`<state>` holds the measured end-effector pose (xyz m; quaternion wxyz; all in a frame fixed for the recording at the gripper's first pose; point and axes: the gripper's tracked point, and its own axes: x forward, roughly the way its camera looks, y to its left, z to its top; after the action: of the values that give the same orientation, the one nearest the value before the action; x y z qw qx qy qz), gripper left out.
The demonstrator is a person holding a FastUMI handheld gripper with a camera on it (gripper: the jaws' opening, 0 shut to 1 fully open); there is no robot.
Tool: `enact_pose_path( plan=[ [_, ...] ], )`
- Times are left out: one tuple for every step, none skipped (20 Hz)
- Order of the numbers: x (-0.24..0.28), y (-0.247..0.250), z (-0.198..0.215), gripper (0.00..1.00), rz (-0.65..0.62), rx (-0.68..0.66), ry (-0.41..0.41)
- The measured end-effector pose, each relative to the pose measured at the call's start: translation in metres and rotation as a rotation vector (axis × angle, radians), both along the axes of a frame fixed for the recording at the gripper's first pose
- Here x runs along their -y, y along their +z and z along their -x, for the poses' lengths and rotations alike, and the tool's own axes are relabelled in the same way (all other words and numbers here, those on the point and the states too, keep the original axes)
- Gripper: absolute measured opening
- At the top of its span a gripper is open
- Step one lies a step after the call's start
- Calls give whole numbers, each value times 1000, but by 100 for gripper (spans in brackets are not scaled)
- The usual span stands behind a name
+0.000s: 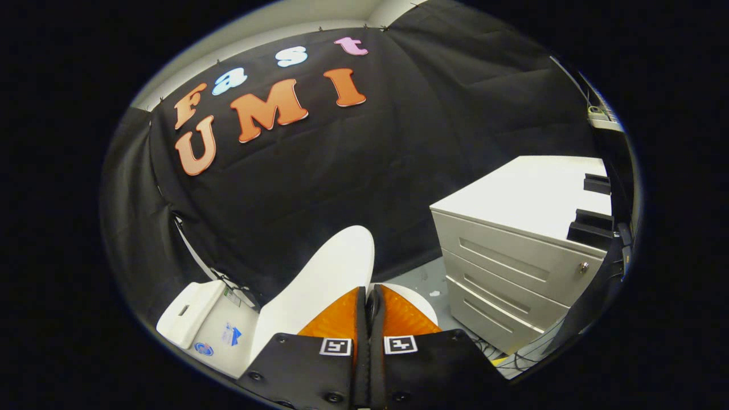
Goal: Open the toilet lid.
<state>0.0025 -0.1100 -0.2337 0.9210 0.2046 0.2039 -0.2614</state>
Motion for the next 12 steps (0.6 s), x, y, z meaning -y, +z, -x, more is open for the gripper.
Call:
enact_pose_path(
  plan=[
    [-10,12,-6,7,45,-29,30],
    [-20,23,-13,7,98,-78,70],
    [-33,37,-21,7,151,-124,115],
    [-50,52,-33,7,191,-155,147],
    [-64,68,-43,7,210,-149,154],
    [-78,79,-54,8,217,-126,152],
    [-93,91,-60,7,225,-117,152],
    [-107,103,-63,7,233,-120,155],
    [-118,110,-67,7,244,-131,161],
    [-128,115,-71,8,253,-138,171],
    [-138,121,-76,7,264,-143,183],
    [-148,126,-82,7,275,-146,197]
  ],
)
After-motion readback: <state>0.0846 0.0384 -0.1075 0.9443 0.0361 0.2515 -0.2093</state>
